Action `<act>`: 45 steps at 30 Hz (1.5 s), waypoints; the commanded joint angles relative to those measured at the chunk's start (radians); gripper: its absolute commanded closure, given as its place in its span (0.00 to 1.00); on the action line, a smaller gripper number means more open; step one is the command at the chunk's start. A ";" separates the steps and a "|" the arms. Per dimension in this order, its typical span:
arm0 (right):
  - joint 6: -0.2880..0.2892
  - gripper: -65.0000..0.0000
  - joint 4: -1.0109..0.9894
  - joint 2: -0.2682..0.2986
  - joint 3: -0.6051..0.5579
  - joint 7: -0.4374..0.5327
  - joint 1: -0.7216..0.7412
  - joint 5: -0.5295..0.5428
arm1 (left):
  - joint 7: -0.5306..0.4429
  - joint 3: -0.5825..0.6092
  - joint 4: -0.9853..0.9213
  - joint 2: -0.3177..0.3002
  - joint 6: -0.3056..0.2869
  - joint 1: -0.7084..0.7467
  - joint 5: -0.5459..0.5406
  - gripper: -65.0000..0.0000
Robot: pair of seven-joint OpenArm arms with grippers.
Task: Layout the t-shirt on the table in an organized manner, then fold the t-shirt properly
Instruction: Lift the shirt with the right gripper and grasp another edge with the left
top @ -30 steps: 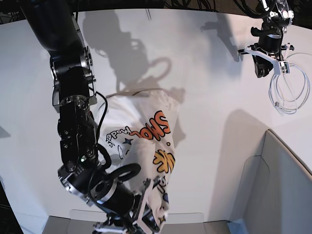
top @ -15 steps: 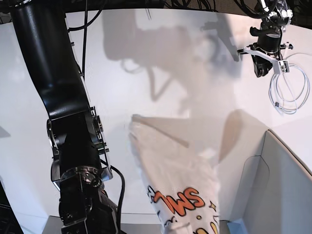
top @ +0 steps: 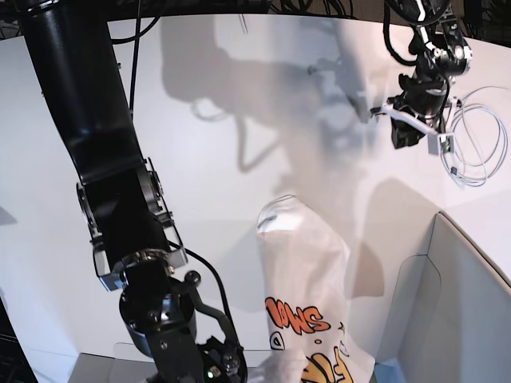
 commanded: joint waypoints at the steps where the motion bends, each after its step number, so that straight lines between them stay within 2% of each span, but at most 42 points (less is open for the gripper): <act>1: -0.007 1.00 0.031 0.021 0.001 0.015 0.009 -0.036 | 0.048 0.004 0.004 0.014 -0.002 -0.035 -0.007 0.75; 4: -0.005 1.00 0.113 0.064 0.000 0.015 -0.092 -0.135 | 0.174 0.054 -0.009 0.055 -0.002 -0.162 -0.002 0.75; 7: -0.002 1.00 0.142 0.088 -0.002 0.015 -0.173 -0.193 | 0.218 0.205 -0.081 0.064 -0.002 -0.236 0.114 0.69; 11: 0.073 1.00 0.182 0.131 0.001 0.015 -0.223 -0.230 | 0.195 0.466 -0.173 0.066 -0.002 -0.296 0.357 0.67; 14: 0.081 1.00 0.206 0.148 0.000 0.015 -0.238 -0.231 | 0.142 0.610 -0.274 0.064 -0.002 -0.359 0.529 0.67; 18: 0.081 1.00 0.206 0.156 0.007 0.015 -0.233 -0.237 | 0.085 0.707 -0.432 0.069 -0.002 -0.460 0.621 0.67; 25: 0.081 1.00 0.208 0.196 0.009 0.015 -0.236 -0.244 | 0.024 0.738 -0.628 0.116 -0.002 -0.610 0.659 0.67; 31: 0.081 1.00 0.208 0.197 0.010 0.015 -0.239 -0.244 | -0.059 0.738 -0.776 0.155 0.000 -0.679 0.661 0.67; 34: 0.081 1.00 0.209 0.197 0.010 0.015 -0.252 -0.244 | -0.113 0.738 -0.856 0.155 0.004 -0.698 0.661 0.67; 36: 0.081 1.00 0.209 0.197 0.010 0.015 -0.258 -0.244 | -0.144 0.738 -0.899 0.150 0.004 -0.698 0.661 0.72; 37: 0.081 1.00 0.209 0.197 0.010 0.015 -0.261 -0.244 | -0.148 0.738 -0.912 0.150 0.004 -0.698 0.661 0.79; 39: 0.081 1.00 0.209 0.211 0.010 0.015 -0.273 -0.244 | -0.145 0.730 -0.894 0.149 0.004 -0.692 0.661 1.00; 41: 0.081 1.00 0.208 0.225 0.010 0.015 -0.285 -0.244 | -0.116 0.721 -0.810 0.127 0.004 -0.678 0.661 1.00; 45: 0.079 1.00 0.205 0.242 0.018 0.012 -0.305 -0.245 | 0.024 0.614 -0.520 0.063 0.003 -0.624 0.661 1.00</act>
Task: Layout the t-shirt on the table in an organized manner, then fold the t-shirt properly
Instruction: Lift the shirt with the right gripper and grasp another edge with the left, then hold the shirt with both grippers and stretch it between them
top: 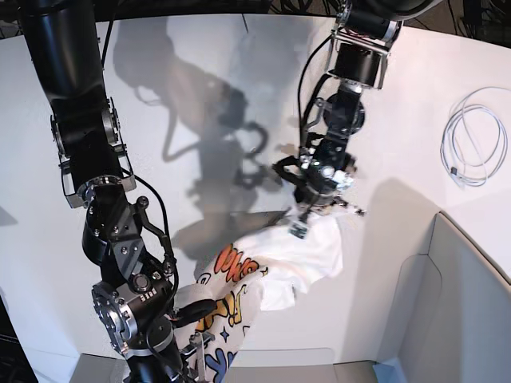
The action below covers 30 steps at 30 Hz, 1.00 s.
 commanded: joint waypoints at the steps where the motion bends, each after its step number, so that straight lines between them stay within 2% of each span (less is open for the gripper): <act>1: -0.016 1.00 0.014 0.007 0.020 0.024 0.035 -0.012 | -0.014 -0.033 0.104 -0.019 0.008 -0.040 0.011 1.00; 4: -0.016 1.00 0.014 0.012 0.063 -0.028 0.018 -0.010 | 0.063 -0.088 0.265 -0.099 0.003 -0.032 0.007 1.00; 7: -0.016 1.00 0.014 0.012 0.102 -0.060 0.001 -0.007 | 0.103 -0.098 0.317 -0.173 0.003 -0.035 0.005 1.00; 12: -0.016 1.00 0.017 0.015 0.131 -0.065 -0.040 -0.012 | 0.114 -0.098 0.365 -0.282 0.002 -0.075 0.004 1.00; 16: -0.013 1.00 0.019 0.033 0.158 -0.065 -0.077 -0.041 | 0.103 -0.098 0.317 -0.355 0.002 -0.138 0.004 1.00; 19: -0.013 1.00 0.017 0.043 0.157 -0.065 -0.103 -0.050 | 0.068 -0.108 0.210 -0.352 0.002 -0.195 0.002 1.00; 21: -0.013 1.00 0.020 0.038 0.154 -0.065 -0.115 -0.055 | 0.023 -0.104 0.090 -0.311 0.002 -0.233 0.002 0.97; 25: -0.013 1.00 0.022 0.040 0.151 -0.065 -0.146 -0.057 | -0.058 -0.084 -0.211 -0.204 0.002 -0.278 0.002 0.66; 28: -0.013 1.00 0.022 0.041 0.155 -0.065 -0.164 -0.057 | -0.124 -0.068 -0.375 -0.144 0.002 -0.286 0.002 0.54; 30: -0.013 1.00 0.022 0.041 0.155 -0.065 -0.170 -0.057 | -0.159 -0.095 -0.399 -0.133 0.002 -0.298 0.002 0.52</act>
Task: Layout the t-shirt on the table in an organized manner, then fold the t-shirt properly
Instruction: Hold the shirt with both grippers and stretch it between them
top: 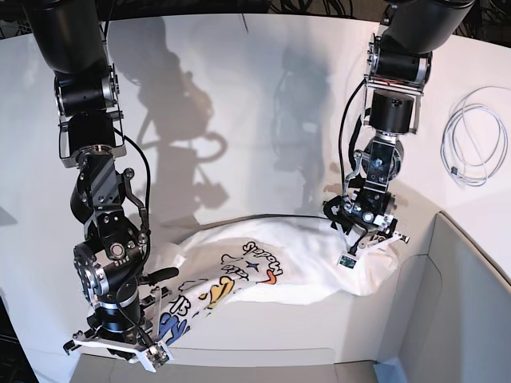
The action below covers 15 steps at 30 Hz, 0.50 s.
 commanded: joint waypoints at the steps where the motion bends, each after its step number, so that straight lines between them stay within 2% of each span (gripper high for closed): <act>1: -0.014 1.00 0.017 0.000 0.005 0.023 0.036 -0.011 | -0.023 -0.046 0.020 -0.017 0.012 -0.063 -0.001 0.52; 4: -0.014 1.00 0.017 0.002 0.006 0.023 0.036 -0.011 | -0.014 -0.180 0.095 -0.011 0.012 -0.089 -0.001 0.52; 6: -0.014 1.00 0.017 0.002 0.006 0.023 0.025 -0.011 | 0.058 -0.260 0.246 -0.011 0.012 -0.087 -0.001 0.52; 8: -0.014 1.00 0.017 0.002 0.006 0.024 0.019 -0.011 | 0.147 -0.263 0.385 0.010 0.012 -0.041 -0.002 0.52; 10: -0.014 1.00 0.017 0.003 0.006 0.026 0.016 -0.011 | 0.227 -0.194 0.536 0.030 -0.002 0.051 -0.002 0.52; 13: -0.014 1.00 0.017 -0.002 0.006 0.024 0.014 -0.011 | 0.279 -0.008 0.714 0.053 -0.102 0.194 0.005 0.52; 15: -0.014 1.00 0.017 -0.003 0.006 0.024 0.014 -0.011 | 0.293 0.069 0.763 0.095 -0.125 0.266 0.008 0.52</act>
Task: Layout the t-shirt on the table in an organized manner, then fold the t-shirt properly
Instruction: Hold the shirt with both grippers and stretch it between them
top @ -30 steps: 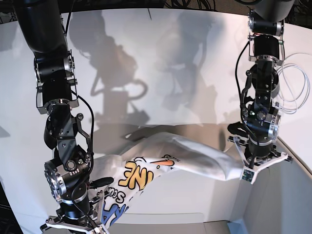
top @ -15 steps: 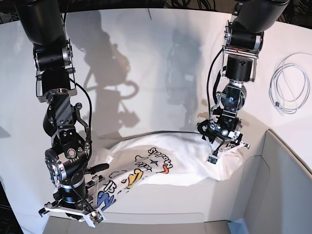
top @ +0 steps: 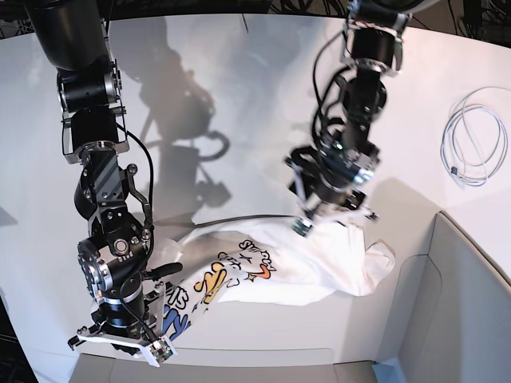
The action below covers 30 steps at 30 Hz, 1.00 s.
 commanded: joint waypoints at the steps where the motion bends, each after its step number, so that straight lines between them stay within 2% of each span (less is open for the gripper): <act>1: -0.013 1.00 0.015 0.005 0.005 0.020 0.035 -0.015 | -0.025 -0.001 0.026 0.002 0.021 -0.043 0.038 0.52; 5: -0.013 1.00 0.015 0.008 0.005 0.020 0.035 -0.015 | -0.094 0.006 -0.063 0.068 0.020 -0.040 0.040 0.52; 12: -0.013 1.00 0.043 0.008 0.005 0.020 0.016 -0.015 | -0.213 0.011 -0.338 0.075 0.020 -0.190 0.038 0.53; 18: -0.013 1.00 0.043 0.006 0.004 0.020 0.015 -0.015 | -0.241 0.123 -0.445 0.088 0.023 -0.225 0.040 0.74; 21: -0.013 1.00 0.043 0.005 0.002 0.020 0.016 -0.015 | -0.255 0.129 -0.445 0.088 0.024 -0.221 0.040 0.78; 25: -0.013 1.00 0.043 0.005 0.005 0.023 0.016 -0.015 | -0.259 0.129 -0.451 0.088 0.029 -0.215 0.040 0.73; 28: -0.013 1.00 0.043 0.005 0.005 0.023 0.016 -0.015 | -0.263 0.129 -0.513 0.088 0.080 -0.210 0.040 0.64; 30: -0.013 1.00 0.043 0.005 0.005 0.023 0.016 -0.015 | -0.287 0.129 -0.562 0.089 0.089 -0.216 0.040 0.61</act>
